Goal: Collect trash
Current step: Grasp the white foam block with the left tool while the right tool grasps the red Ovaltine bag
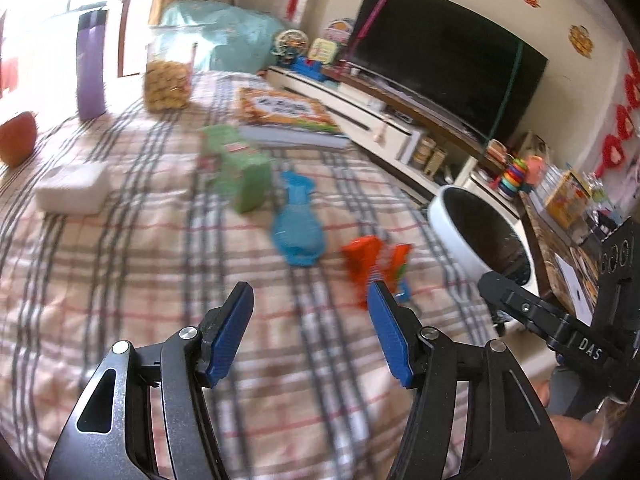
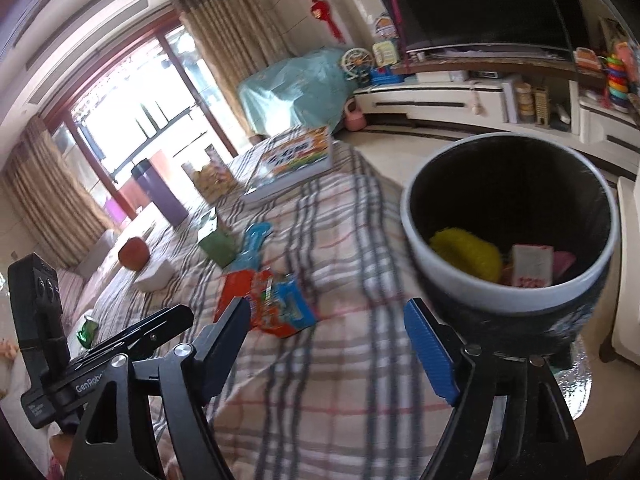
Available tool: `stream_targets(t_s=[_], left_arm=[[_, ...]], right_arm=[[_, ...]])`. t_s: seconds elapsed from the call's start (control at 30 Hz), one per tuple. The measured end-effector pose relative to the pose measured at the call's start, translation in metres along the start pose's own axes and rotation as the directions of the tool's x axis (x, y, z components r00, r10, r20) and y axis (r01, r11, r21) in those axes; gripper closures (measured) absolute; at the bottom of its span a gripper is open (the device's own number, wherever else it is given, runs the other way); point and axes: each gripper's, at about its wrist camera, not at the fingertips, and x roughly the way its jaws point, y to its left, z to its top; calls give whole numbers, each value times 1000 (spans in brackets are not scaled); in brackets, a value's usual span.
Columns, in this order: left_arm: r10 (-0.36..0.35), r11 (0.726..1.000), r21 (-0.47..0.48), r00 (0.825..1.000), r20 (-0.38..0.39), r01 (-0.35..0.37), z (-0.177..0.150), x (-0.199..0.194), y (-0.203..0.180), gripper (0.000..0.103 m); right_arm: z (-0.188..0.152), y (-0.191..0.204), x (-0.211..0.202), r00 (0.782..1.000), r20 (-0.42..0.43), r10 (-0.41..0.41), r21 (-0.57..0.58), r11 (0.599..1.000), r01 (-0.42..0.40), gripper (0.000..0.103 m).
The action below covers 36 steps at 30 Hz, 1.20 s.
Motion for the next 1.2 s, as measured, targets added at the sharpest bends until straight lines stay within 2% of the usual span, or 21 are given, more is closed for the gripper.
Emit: stream_targets(t_s=[0.37,0.47,0.53,0.67,1.03,1.2], left_arm=[[86,992,-96,996,-6,-87,-10,-9,65,41],[108,987,-122,994,-6,-108,-9,-11,80,36],[124,982,-142,992,-5,-124,-8,-12,91,29],[150,976,-163,989,-2,-148,-6,-13,107,27],[230,960,-158,973,-17,-230,23,7,144,21],[290,945,-151,957,-27,-291,41,21,162,19]], right_arm=[[-11,40,34,997,-72,31,-66,997,-35,17],[-12,47,42,996,-84,27,-80,996,-34,17],[-13,50,47,996,-89,24,-82,996,-31,17],[-12,54,55,995,-98,17,-88,996,-25,17],[-8,61,73,993,-118,13,-94,995,-24,17],[-6,64,83,992,-124,4,-103,995,-17,17]])
